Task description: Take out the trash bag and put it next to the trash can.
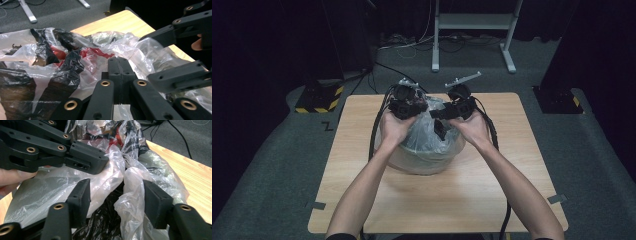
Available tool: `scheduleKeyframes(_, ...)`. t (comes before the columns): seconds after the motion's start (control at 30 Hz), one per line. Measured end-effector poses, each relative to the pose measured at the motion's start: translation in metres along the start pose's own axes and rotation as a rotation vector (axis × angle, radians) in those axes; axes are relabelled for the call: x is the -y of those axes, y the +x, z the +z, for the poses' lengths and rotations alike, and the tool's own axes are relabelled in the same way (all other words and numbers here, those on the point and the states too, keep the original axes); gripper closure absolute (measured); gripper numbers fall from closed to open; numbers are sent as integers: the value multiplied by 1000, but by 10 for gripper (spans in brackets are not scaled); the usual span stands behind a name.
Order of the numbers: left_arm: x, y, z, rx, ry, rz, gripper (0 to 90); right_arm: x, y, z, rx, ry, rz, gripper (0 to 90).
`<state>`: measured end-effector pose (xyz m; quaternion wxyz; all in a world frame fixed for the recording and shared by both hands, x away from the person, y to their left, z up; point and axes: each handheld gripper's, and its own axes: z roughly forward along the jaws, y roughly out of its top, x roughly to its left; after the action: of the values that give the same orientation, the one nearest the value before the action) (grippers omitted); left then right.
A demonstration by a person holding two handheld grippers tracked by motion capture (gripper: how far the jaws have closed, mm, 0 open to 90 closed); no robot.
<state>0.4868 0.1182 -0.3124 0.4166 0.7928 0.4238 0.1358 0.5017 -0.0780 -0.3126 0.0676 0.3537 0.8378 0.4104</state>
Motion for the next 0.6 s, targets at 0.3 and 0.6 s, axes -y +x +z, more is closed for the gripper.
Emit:
scheduleKeyframes(0.3, 2, 1, -3, -17, -21, 11, 886, 0, 4, 2, 16, 3, -40, 811)
scheduleKeyframes(0.6, 5, 4, -15, -68, -74, 3, 626, -1, 6, 1, 26, -8, -67, 895)
